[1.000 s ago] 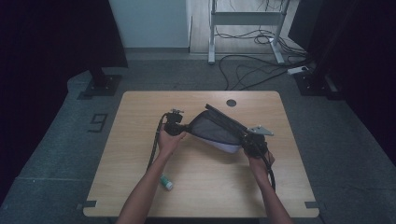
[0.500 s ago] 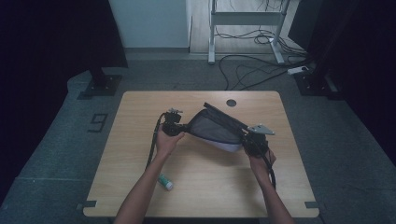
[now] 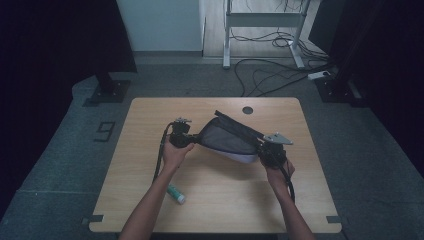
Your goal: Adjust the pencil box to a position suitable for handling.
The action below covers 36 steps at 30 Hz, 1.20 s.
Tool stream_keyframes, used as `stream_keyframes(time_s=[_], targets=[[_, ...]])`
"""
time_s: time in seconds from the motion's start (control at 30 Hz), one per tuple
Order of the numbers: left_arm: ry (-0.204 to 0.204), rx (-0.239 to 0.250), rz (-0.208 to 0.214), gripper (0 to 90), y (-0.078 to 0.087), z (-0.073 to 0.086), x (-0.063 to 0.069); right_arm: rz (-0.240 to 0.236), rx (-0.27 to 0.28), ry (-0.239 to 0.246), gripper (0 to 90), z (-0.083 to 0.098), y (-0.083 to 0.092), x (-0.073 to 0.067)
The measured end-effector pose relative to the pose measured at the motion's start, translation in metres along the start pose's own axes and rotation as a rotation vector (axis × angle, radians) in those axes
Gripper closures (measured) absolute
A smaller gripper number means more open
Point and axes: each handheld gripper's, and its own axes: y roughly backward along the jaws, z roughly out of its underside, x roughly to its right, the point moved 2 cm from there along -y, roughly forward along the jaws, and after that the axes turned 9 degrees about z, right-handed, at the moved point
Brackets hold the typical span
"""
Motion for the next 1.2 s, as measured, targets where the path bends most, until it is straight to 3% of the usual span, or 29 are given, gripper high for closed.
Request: stream_keyframes(time_s=[0.37, 1.2], targets=[[-0.007, 0.022, 0.007, 86.2, 0.022, 0.013, 0.003, -0.027, 0.027, 0.023, 85.9, -0.005, 0.010, -0.010], [0.017, 0.034, 0.026, 86.3, 0.042, 0.037, -0.003, -0.062, 0.045, 0.068, 85.8, -0.008, 0.019, -0.029]])
